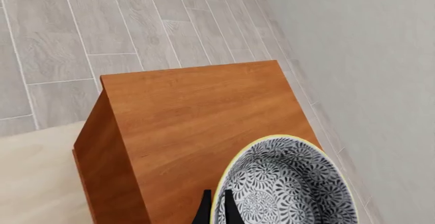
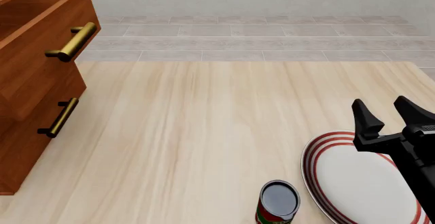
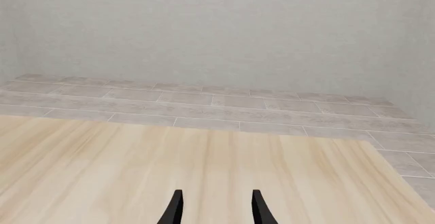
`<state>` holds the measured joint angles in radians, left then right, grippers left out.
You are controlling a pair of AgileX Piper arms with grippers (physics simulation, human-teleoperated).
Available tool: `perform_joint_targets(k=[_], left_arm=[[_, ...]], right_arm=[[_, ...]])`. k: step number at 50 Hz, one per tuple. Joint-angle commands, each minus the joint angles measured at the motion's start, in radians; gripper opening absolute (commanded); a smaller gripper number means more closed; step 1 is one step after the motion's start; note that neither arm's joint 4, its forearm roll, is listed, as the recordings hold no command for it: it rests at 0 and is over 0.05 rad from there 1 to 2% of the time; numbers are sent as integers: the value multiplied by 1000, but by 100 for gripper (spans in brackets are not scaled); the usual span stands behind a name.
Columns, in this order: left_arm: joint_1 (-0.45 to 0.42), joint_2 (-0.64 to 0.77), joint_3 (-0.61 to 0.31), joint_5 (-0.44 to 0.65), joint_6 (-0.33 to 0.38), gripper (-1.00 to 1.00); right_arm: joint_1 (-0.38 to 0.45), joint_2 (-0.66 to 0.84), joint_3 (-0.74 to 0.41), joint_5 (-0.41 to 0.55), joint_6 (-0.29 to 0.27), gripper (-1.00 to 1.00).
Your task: Put the bowl on top of the cabinet.
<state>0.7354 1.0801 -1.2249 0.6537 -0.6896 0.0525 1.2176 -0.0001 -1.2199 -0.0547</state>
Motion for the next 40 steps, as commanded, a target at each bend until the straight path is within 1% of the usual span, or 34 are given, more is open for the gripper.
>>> perform_joint_targets(k=[1, 2, 4, 5, 6, 7, 11, 22, 24, 25, 27, 31, 32, 33, 34, 35, 37, 40], left_arm=[[34, 27, -10, -11, 31, -100], [39, 14, -7, -3, 26, -100], [15, -10, -1, 7, 21, -100], [30, -10, -6, 11, 21, -100], [20, -11, -1, 11, 13, 100], [20, -9, 3, 14, 1, 100], [-1, -8, 2, 12, 7, 100], [-14, -12, 15, -6, -7, 100], [-7, -12, 9, -5, -3, 100], [-27, -21, 6, -4, 0, 100], [-20, -22, 3, 0, -4, 100], [-36, -39, -13, 11, -3, 100], [-51, -49, -22, 14, 5, 100], [-39, -47, -27, 18, 6, 100], [-45, -57, -20, 15, -8, 100], [-58, -64, -40, 25, 16, 100], [-54, -73, -43, 30, 4, 100], [-54, -73, -43, 30, 4, 100]], right_arm=[[0, 0, 0, 0, -2, 100], [0, 0, 0, 0, -2, 100], [0, 1, 0, 0, -2, 100], [1, 2, 0, 0, -2, 100], [1, 2, 0, 0, -2, 100], [2, 2, 0, 0, -2, 100], [2, 2, 0, 0, -4, 100], [3, 2, 0, 0, -5, 100], [3, 2, 0, 0, -5, 100], [3, 2, 0, 0, -5, 100], [3, 2, 0, 0, -5, 100], [3, 1, 0, 0, -5, 100], [3, 1, 0, 0, -5, 100], [3, 1, 0, 0, -5, 100], [4, 1, 0, 0, -6, 100], [4, 1, 0, 0, -5, 100], [3, 1, 0, 0, -6, 100], [3, 0, 0, 0, -5, 100]])
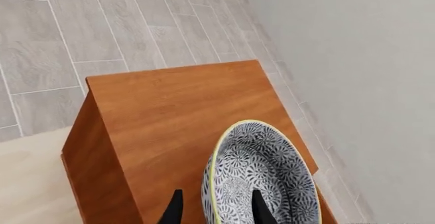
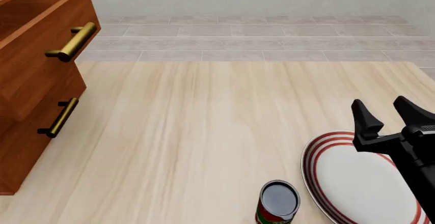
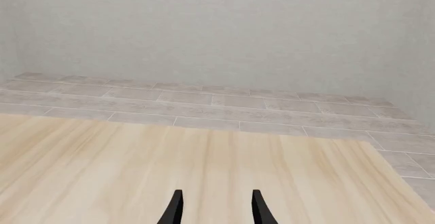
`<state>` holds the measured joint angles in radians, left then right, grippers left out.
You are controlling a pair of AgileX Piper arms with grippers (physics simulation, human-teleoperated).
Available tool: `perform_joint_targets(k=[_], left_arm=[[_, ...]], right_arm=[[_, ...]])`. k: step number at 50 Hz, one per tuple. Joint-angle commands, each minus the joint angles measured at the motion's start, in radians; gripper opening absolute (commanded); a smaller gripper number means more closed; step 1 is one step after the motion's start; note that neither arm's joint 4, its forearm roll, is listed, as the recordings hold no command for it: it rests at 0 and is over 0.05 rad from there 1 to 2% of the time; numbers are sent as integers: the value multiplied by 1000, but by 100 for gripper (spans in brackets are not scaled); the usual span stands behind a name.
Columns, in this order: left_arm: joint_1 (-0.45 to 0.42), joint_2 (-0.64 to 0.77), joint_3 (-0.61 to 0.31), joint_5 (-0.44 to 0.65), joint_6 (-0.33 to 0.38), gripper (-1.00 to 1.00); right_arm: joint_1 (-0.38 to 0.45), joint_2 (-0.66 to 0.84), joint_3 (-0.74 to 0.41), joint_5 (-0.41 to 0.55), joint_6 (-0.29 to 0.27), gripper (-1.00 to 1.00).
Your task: Put the bowl on top of the cabinet.
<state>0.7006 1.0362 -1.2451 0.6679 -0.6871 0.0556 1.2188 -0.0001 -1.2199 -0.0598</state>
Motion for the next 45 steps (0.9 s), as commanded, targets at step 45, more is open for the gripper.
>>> perform_joint_targets(k=[45], left_arm=[[-19, -29, -23, 16, 1, 100]], right_arm=[[-16, -36, 0, 0, 9, 100]])
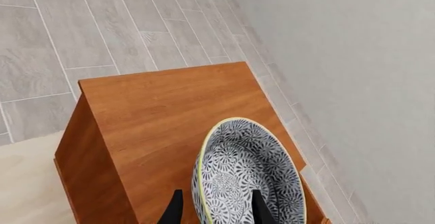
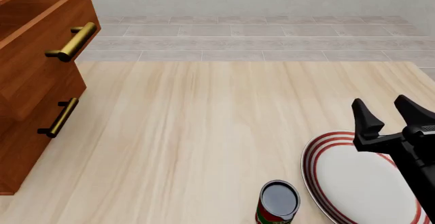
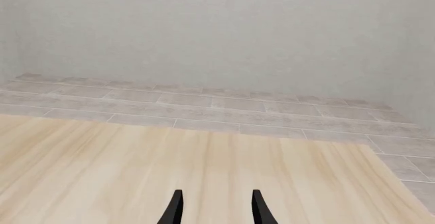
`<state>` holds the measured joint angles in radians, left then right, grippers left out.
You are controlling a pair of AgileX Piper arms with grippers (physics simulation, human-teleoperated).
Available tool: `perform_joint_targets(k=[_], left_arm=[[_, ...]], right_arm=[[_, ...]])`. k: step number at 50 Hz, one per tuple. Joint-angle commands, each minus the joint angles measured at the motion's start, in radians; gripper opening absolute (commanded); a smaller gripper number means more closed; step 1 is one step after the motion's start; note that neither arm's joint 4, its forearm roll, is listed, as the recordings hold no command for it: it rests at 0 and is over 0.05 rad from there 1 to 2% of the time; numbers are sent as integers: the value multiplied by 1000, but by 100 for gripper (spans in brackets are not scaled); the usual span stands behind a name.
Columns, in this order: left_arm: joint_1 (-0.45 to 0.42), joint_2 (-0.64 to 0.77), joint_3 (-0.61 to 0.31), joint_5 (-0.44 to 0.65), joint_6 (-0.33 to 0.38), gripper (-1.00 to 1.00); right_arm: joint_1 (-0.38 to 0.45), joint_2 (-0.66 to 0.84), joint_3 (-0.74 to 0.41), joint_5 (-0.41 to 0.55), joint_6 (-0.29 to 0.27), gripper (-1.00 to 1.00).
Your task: Put the bowl on top of the cabinet.
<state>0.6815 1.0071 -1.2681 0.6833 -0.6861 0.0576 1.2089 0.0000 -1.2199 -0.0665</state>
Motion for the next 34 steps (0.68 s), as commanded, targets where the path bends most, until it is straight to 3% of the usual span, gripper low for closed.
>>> perform_joint_targets(k=[1, 2, 3, 4, 5, 6, 7, 8, 10, 11, 12, 13, 15, 18, 20, 21, 22, 23, 24, 25, 32, 33, 34], left_arm=[[0, 0, 0, 0, 0, 100], [0, 0, 0, 0, 0, 100], [-200, -200, -36, 138, 200, 100], [-287, -400, -7, 131, 207, 100], [-287, -600, -7, 130, 207, 100], [-391, -800, -13, 150, 255, 100], [-374, -1000, 16, 152, 256, 100], [-365, -1007, 6, 143, 244, 100], [-485, -1007, -159, 223, 348, 100], [-483, -1007, -199, 252, 357, 100], [-581, -1007, -376, 352, 418, 100], [-583, -1007, -384, 379, 398, 100], [-544, -1007, -248, 312, 320, 100], [-559, -1007, -202, 268, 330, 100], [-605, -1007, -310, 337, 485, 100], [-635, -1007, -278, 330, 465, 100], [-660, -1007, -324, 365, 467, 100], [-686, -1007, -397, 422, 486, 100], [-702, -1007, -527, 516, 534, 100], [-714, -1007, -551, 534, 547, 100], [-748, -1007, -548, 537, 620, 100], [-751, -1007, -524, 536, 675, 100], [-751, -1007, -524, 536, 675, 100]], right_arm=[[-18, -26, 0, 0, 15, 100], [-26, -36, 0, 0, 24, 100], [-33, -43, 0, 0, 30, 100], [-36, -50, 0, 0, 34, 100], [-36, -50, 0, 0, 34, 100], [-34, -46, 0, 1, 29, 100], [-30, -43, 0, 0, 26, 100], [-27, -41, 0, 0, 23, 100], [-20, -37, 0, 0, 17, 100], [-18, -35, 0, 0, 15, 100], [-16, -34, 0, 0, 14, 100], [-16, -34, 0, 0, 13, 100], [-16, -42, 0, 0, 15, 100], [-25, -64, 0, 1, 28, 100], [-34, -71, 0, 1, 38, 100], [-35, -69, 0, 1, 39, 100], [-36, -68, 0, 1, 37, 100], [-35, -68, 0, 1, 35, 100], [-38, -69, 0, 1, 31, 100], [-40, -70, 0, 1, 31, 100], [-43, -70, 0, 0, 25, 100], [-42, -70, 0, 0, 24, 100], [-41, -70, 0, 0, 23, 100]])
